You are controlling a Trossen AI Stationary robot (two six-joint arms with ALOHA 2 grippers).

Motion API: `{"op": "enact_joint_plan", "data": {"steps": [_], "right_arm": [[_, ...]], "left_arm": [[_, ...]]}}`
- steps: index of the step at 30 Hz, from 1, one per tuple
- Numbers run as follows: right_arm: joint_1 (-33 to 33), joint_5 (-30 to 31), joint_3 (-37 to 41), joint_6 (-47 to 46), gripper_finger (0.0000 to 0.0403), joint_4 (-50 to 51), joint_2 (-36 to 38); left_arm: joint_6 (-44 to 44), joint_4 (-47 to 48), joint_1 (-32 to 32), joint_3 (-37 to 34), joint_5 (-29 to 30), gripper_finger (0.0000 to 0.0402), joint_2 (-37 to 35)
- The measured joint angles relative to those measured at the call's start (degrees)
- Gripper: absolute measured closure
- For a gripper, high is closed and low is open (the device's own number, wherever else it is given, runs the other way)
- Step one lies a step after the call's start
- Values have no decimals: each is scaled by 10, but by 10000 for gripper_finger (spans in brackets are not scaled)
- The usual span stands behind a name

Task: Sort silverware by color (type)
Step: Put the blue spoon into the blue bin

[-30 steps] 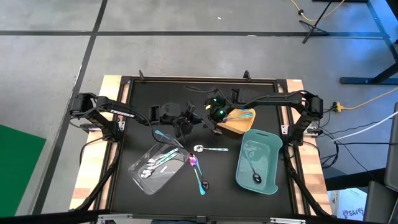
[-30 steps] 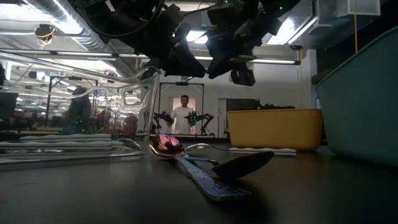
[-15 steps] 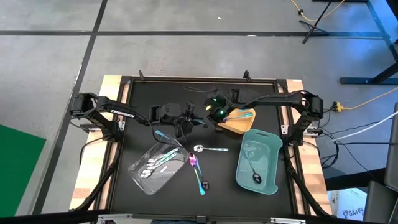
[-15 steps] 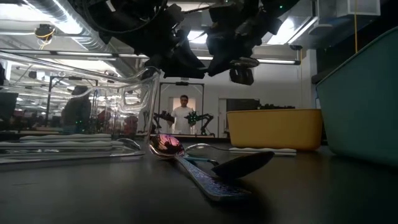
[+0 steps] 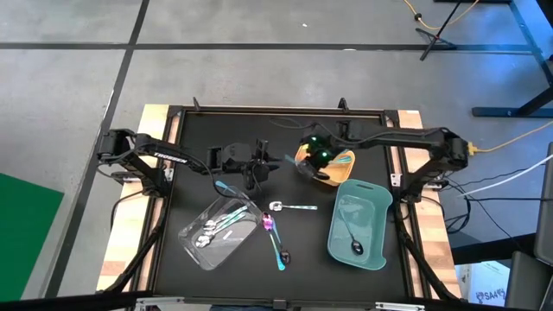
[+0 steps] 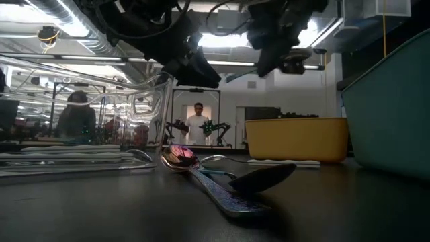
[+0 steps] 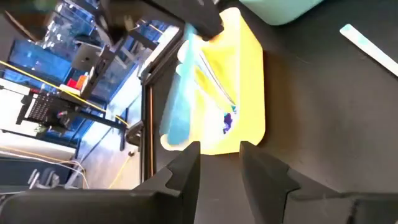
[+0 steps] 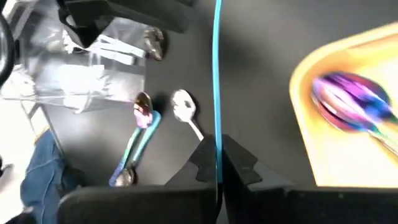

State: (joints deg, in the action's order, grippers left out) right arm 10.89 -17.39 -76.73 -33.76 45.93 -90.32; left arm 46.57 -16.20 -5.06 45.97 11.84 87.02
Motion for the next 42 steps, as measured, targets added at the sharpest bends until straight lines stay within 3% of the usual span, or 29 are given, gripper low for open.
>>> {"op": "enact_joint_plan", "data": {"steps": [15,27,34,42], "right_arm": [[-139,179,0,-175,403,139,116],[-387,383,1,-481,403,231,147],[-532,479,70,-680,403,223,147],[-601,505,183,-783,403,151,147]], "left_arm": [[-1,13,0,0,-1,295,0],[-75,16,0,0,-6,295,0],[-75,16,0,0,-6,295,0],[-75,16,0,0,-6,295,0]]}}
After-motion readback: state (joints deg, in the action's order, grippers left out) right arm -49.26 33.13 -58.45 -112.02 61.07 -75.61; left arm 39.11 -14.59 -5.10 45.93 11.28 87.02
